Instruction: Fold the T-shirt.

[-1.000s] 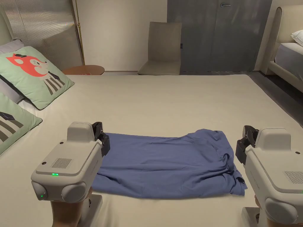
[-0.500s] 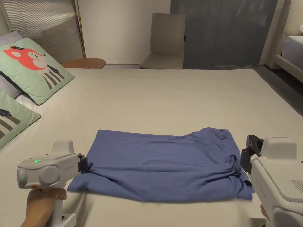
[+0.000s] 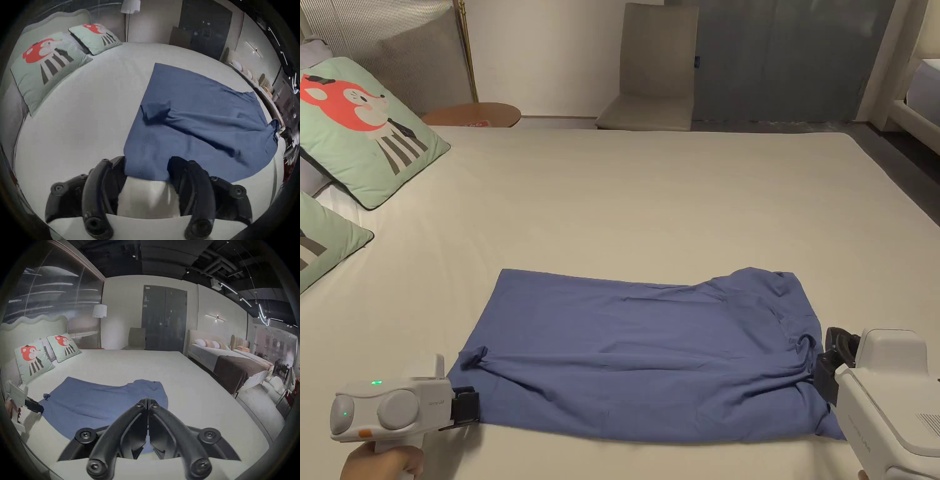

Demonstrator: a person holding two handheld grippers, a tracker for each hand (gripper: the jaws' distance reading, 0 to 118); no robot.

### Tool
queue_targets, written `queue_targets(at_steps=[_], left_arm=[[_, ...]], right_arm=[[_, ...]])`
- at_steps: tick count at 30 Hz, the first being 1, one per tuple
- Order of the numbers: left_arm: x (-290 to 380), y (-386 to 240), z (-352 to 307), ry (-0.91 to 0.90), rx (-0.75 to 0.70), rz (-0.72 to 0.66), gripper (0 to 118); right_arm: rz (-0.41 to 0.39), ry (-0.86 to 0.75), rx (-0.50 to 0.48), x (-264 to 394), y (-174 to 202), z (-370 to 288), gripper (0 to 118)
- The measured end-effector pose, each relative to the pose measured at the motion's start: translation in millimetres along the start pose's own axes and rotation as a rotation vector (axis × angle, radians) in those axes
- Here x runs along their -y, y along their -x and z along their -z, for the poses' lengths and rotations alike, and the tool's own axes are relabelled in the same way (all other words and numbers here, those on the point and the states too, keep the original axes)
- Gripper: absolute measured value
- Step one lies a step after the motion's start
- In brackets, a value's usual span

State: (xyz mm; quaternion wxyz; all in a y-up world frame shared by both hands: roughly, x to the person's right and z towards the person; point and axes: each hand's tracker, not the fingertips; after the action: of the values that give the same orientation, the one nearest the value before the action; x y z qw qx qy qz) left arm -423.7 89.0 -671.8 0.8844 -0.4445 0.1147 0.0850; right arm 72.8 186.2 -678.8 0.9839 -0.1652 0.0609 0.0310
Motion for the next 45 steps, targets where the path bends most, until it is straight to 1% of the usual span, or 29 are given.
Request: queue_targets(at_steps=[1,2,3,5,6,7,8,9,10,11,12,13,16,17,18,20,21,22,23,26,29,33,37,40,43,45], left_arm=[[-1.2,-3.4,-1.6,-0.009,0.009,0.030,47],[-2.2,-6.8,-3.5,-0.014,0.017,0.047,25],[-3.7,-11.6,-6.1,-0.018,0.010,0.066,15],[-8.3,-15.0,-10.3,-0.044,0.006,0.100,11],[-9.8,-18.2,-15.2,-0.072,-0.009,0.119,11],[-11.9,-20.1,-20.7,-0.087,-0.008,0.124,11],[-14.4,-18.2,-22.2,-0.102,0.003,0.122,10],[-17.0,-18.2,-26.7,-0.124,0.010,0.122,9],[-19.8,-18.2,-31.0,-0.134,0.018,0.123,9],[-21.9,-18.3,-34.1,-0.145,0.022,0.126,9],[-22.3,-21.2,-39.5,-0.156,0.024,0.123,8],[-23.5,-21.8,-42.4,-0.163,0.028,0.120,8],[-24.6,-21.0,-43.6,-0.168,0.041,0.111,7],[-24.0,-20.7,-43.5,-0.168,0.042,0.110,7],[-22.8,-19.9,-43.5,-0.167,0.042,0.108,7],[-18.4,-19.5,-44.3,-0.166,0.037,0.102,7],[-15.7,-19.1,-45.5,-0.164,0.036,0.098,7],[-13.3,-17.1,-46.7,-0.163,0.034,0.091,7],[-11.4,-15.1,-48.0,-0.163,0.032,0.087,7],[-5.3,-7.4,-52.8,-0.163,0.030,0.060,7],[5.9,-1.9,-67.3,-0.171,0.045,0.001,7],[36.0,3.0,-91.0,-0.167,0.050,-0.025,7],[74.5,8.0,-109.3,-0.137,0.059,-0.060,7],[102.0,8.5,-117.2,-0.111,0.056,-0.066,7],[122.3,7.1,-110.9,-0.053,0.027,-0.037,7],[130.0,11.8,-97.5,-0.007,0.020,-0.042,7]], right_arm=[[0.004,0.014,0.000,3.4,-1.7,2.3,1],[0.007,0.028,0.002,6.4,-3.3,4.4,1],[0.011,0.050,0.005,14.2,-6.4,10.6,1],[0.033,0.115,0.021,25.3,-14.3,20.4,2],[0.037,0.157,0.031,31.6,-19.5,28.0,2],[0.052,0.207,0.045,38.7,-24.9,35.7,7],[0.063,0.250,0.055,45.2,-29.5,43.3,30],[0.074,0.311,0.057,53.0,-35.5,54.8,58],[0.086,0.363,0.059,61.2,-40.8,65.9,81],[0.094,0.404,0.061,64.7,-42.2,71.4,98],[0.113,0.439,0.062,69.7,-43.9,77.4,99],[0.134,0.449,0.056,75.8,-45.9,83.5,98],[0.142,0.486,0.037,84.5,-45.5,99.9,97],[0.144,0.490,0.030,86.1,-44.2,103.2,90],[0.141,0.492,0.021,88.5,-42.9,106.0,77],[0.142,0.514,-0.006,75.7,-29.1,91.0,41],[0.141,0.516,-0.004,75.2,-26.7,87.2,28],[0.140,0.488,-0.026,73.8,-25.8,79.6,21],[0.136,0.474,-0.057,71.5,-28.6,80.2,20],[0.102,0.439,-0.043,61.6,-27.7,61.6,20],[0.099,0.407,-0.044,53.1,-32.5,37.1,20],[0.086,0.387,-0.062,57.8,-43.0,3.8,20],[0.091,0.406,-0.079,69.7,-45.1,-38.2,20],[0.101,0.434,-0.059,91.8,-50.8,-56.7,20],[0.124,0.486,-0.048,109.4,-49.0,-65.3,20],[0.140,0.523,-0.039,123.5,-48.6,-64.5,20]])
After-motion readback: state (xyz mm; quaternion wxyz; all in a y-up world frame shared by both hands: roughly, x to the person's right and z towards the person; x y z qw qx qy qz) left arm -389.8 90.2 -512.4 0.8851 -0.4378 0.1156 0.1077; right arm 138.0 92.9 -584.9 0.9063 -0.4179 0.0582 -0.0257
